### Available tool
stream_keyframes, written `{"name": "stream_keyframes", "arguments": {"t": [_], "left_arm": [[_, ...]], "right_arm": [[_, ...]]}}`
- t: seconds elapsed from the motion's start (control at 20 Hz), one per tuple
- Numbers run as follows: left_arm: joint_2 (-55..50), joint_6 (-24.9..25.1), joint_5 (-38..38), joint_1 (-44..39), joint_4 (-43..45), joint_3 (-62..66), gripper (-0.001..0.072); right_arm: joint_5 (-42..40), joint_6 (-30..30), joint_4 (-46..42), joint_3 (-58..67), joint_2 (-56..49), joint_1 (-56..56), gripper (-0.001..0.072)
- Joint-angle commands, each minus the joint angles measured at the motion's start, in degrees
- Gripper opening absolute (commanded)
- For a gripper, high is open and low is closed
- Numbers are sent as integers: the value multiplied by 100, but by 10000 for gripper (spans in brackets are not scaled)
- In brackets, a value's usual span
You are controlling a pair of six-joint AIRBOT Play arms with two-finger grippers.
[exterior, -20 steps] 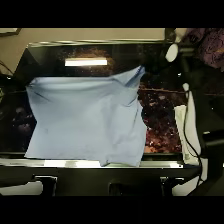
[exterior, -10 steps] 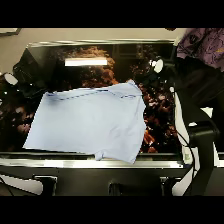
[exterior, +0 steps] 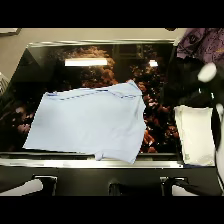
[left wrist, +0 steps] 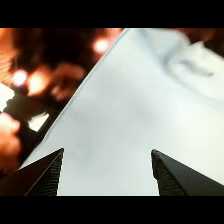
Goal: Fold the clothes and pants, and hang the long-sleeved shirts on hangers.
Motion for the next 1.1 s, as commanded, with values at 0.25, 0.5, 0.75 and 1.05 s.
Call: {"name": "stream_keyframes", "arguments": {"t": [0.25, 0.5, 0.75, 1.05], "left_arm": [[828, 37, 4, 444, -195, -1755, 617], [828, 35, 4, 442, -199, -1755, 617], [831, 13, -96, 442, -199, -1755, 617], [831, -380, -127, 444, -199, -1755, 620]], "right_arm": [[-949, -664, 2647, -5600, 2852, -299, 478], [-1161, -826, 2870, -6295, 2940, -299, 478], [-1593, -990, 3025, -6435, 2761, -297, 478], [-1714, -1714, 3670, -6435, 1832, -297, 478]]}}
